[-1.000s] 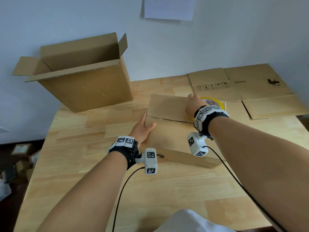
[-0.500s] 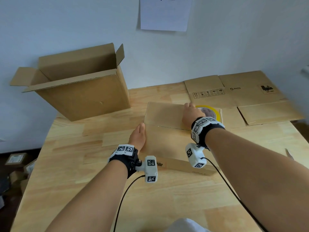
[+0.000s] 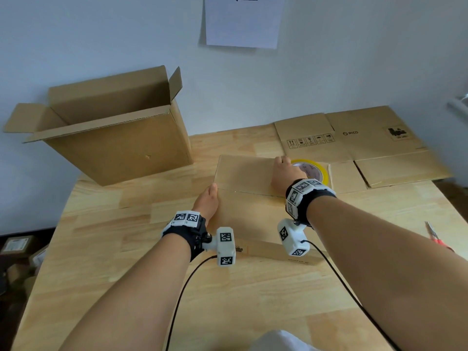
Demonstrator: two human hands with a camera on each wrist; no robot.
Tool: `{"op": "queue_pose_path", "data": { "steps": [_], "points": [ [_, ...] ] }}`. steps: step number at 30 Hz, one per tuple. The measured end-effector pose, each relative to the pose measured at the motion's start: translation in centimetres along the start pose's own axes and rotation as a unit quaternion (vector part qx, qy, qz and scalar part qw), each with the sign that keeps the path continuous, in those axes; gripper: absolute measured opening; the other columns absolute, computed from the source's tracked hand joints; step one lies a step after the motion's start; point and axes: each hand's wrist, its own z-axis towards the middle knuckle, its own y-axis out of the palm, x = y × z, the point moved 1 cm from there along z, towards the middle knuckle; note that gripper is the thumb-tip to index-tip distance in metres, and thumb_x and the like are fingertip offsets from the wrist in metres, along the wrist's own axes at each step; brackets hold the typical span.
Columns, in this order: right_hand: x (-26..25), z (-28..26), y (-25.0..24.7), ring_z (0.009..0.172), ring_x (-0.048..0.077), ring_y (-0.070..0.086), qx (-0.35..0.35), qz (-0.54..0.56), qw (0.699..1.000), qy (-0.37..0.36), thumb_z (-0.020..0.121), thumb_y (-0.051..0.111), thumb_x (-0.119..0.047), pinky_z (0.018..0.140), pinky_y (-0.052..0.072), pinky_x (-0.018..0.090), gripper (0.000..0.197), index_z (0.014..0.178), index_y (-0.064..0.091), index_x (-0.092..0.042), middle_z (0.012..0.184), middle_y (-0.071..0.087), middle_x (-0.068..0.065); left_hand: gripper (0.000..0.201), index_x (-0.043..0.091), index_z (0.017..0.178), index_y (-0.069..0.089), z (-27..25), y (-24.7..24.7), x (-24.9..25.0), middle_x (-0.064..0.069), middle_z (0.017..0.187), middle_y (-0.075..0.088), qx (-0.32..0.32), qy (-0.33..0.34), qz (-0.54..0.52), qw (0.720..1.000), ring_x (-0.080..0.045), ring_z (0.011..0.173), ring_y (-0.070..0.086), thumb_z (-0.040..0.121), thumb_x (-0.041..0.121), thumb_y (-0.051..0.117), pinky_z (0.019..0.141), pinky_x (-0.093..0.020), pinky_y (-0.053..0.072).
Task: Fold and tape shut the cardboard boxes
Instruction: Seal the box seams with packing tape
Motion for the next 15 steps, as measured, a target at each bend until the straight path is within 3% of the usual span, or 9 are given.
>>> {"op": "queue_pose_path", "data": {
  "steps": [7,15],
  "points": [
    [0.05,0.00,0.07,0.116,0.037,0.050,0.000,0.005,1.000,-0.001,0.090,0.036,0.002,0.067,0.039,0.038,0.042,0.132,0.032,-0.003,0.140,0.032,0.013,0.049,0.010,0.145,0.033,-0.24,0.14,0.39,-0.009,0.150,0.037,0.010,0.028,0.010,1.000,-0.023,0.138,0.034,0.105,0.035,0.019,0.109,-0.031,0.025],
    [0.67,-0.19,0.02,0.111,0.038,0.054,0.014,0.021,0.999,-0.030,0.090,0.036,0.003,0.070,0.040,0.038,0.040,0.129,0.034,-0.003,0.138,0.034,0.013,0.051,0.015,0.149,0.026,-0.28,-0.04,0.40,-0.005,0.154,0.029,0.009,0.018,0.008,1.000,-0.022,0.142,0.026,0.105,0.038,0.018,0.113,-0.030,0.020]
  ]
}}
